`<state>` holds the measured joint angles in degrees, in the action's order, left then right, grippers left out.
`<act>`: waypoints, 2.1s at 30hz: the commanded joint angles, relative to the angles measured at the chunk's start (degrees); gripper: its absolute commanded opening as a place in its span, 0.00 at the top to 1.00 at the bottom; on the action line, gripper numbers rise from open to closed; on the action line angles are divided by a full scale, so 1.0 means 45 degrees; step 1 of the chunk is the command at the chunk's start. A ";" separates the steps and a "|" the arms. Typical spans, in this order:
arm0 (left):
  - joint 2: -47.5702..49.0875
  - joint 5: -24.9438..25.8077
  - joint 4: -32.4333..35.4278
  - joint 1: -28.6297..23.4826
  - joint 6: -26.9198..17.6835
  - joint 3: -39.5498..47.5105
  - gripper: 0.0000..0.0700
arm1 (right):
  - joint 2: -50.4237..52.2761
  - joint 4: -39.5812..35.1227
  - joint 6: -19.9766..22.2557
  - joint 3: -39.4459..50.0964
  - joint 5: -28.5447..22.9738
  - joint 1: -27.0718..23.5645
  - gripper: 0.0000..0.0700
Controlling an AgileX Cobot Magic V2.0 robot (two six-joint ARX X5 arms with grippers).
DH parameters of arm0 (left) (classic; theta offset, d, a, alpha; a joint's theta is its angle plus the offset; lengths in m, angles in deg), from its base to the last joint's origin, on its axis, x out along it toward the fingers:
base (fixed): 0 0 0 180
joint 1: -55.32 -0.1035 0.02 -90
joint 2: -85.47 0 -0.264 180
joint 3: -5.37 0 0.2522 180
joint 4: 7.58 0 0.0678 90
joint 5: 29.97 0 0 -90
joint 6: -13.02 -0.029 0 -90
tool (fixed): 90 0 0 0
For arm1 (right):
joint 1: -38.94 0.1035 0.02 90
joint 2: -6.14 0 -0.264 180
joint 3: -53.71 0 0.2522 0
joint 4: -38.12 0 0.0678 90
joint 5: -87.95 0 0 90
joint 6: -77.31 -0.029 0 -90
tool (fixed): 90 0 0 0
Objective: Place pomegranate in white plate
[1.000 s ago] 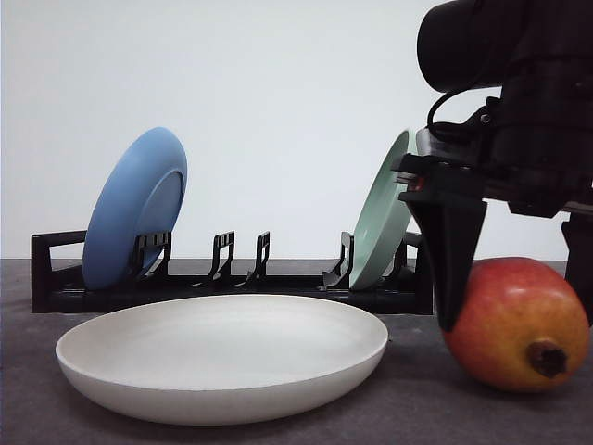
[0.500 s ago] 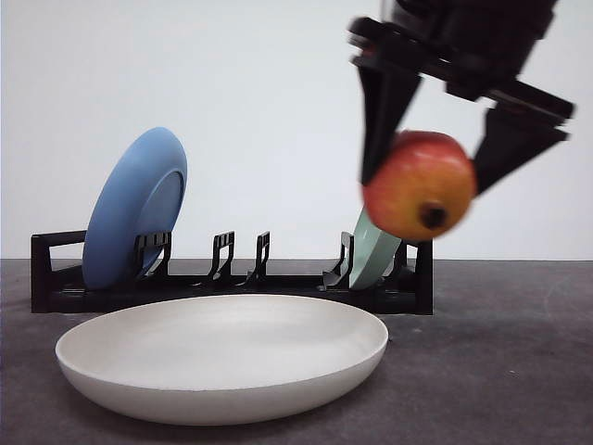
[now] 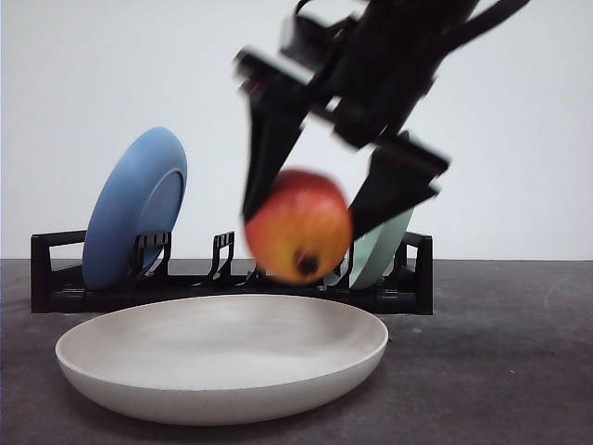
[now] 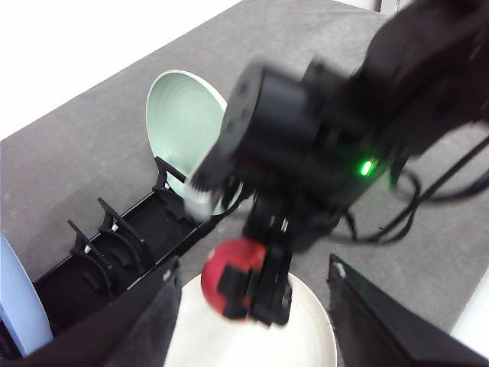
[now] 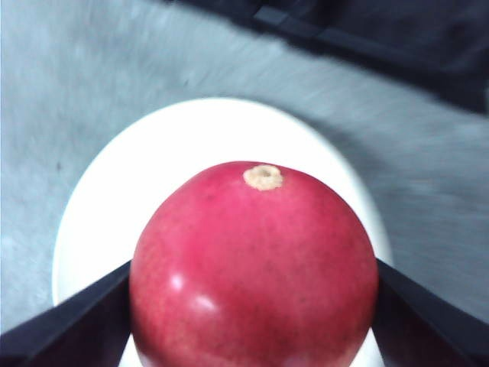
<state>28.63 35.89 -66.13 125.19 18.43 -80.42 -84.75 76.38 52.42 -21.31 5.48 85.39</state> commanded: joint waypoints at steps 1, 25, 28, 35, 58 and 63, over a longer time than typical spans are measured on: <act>-0.0102 -0.0054 0.0121 0.0141 0.0058 -0.0272 0.49 | -0.0557 -0.0363 0.0102 -0.0238 0.0097 0.0311 0.43; -0.0102 -0.0054 0.0088 0.0141 0.0304 -0.0272 0.49 | -0.1927 -0.0376 0.0107 -0.0338 0.0086 0.1149 0.00; -0.0102 -0.0054 -0.0011 0.0141 0.0304 -0.0272 0.49 | -0.1814 -0.0008 0.0226 -0.0623 -0.0155 0.1130 0.00; -0.0102 -0.0056 -0.0134 0.0141 0.0320 -0.0272 0.49 | -0.0978 0.1298 0.1087 -0.1466 -0.0997 0.1125 0.00; -0.0102 -0.0054 -0.0154 0.0141 0.0345 -0.0272 0.49 | 0.7189 0.7208 0.3059 -0.1739 -0.1637 0.1125 0.00; -0.0102 -0.0054 -0.0146 0.0141 0.0378 -0.0272 0.49 | 0.8445 0.8792 0.3070 -0.1739 -0.1636 0.1125 0.00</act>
<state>28.63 35.90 -67.21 125.19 19.92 -80.42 -46.77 115.77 65.54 -27.93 -2.03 89.88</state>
